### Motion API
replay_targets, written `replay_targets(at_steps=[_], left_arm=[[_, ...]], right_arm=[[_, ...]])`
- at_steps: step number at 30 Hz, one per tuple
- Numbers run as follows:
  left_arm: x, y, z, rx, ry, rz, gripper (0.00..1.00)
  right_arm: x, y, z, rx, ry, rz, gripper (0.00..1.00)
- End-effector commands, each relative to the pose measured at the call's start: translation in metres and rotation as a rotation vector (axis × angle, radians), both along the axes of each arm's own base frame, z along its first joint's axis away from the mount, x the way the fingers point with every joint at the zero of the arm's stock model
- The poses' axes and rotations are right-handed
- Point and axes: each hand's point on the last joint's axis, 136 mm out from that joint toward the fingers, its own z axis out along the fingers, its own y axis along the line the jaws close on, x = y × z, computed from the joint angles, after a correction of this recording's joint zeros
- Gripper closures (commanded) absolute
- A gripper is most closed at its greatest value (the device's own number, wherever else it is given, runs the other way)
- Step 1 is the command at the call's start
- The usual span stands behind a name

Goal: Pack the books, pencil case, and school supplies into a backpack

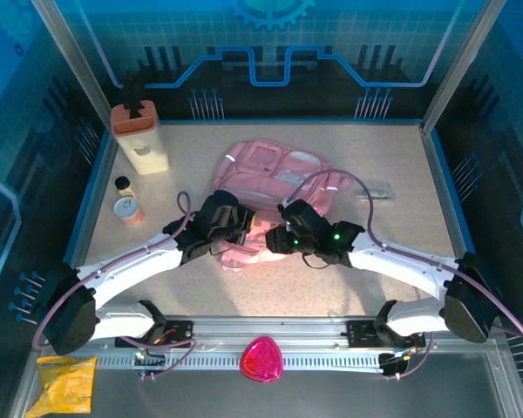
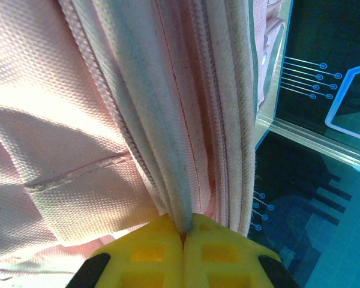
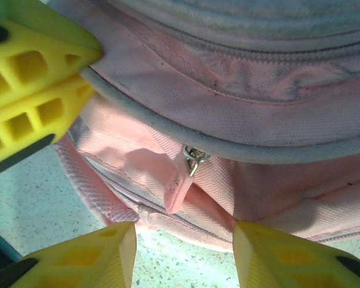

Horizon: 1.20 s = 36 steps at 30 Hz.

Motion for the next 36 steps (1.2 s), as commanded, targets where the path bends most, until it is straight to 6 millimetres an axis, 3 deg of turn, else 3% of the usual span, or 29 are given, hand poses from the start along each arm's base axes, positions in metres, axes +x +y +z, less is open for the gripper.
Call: replay_targets(at_steps=[1,16,23,28,36], left_arm=[[0.004,-0.008,0.025,-0.053,-0.074,-0.009,1.0],[0.005,-0.01,0.027,-0.05,-0.078,-0.016,1.0],[0.005,-0.005,0.027,-0.031,-0.085,-0.004,1.0],[0.005,0.007,0.026,-0.016,-0.096,0.018,1.0],[0.009,0.066,0.017,0.048,-0.083,0.029,1.0]], right_arm=[[0.013,-0.003,0.01,-0.027,-0.025,-0.091,0.57],[0.035,0.019,-0.001,-0.053,-0.004,-0.109,0.67],[0.042,0.018,0.0,-0.095,-0.048,-0.126,0.86],[0.033,-0.002,-0.007,-0.177,-0.045,-0.159,1.0],[0.029,-0.08,-0.021,-0.325,-0.018,-0.233,1.0]])
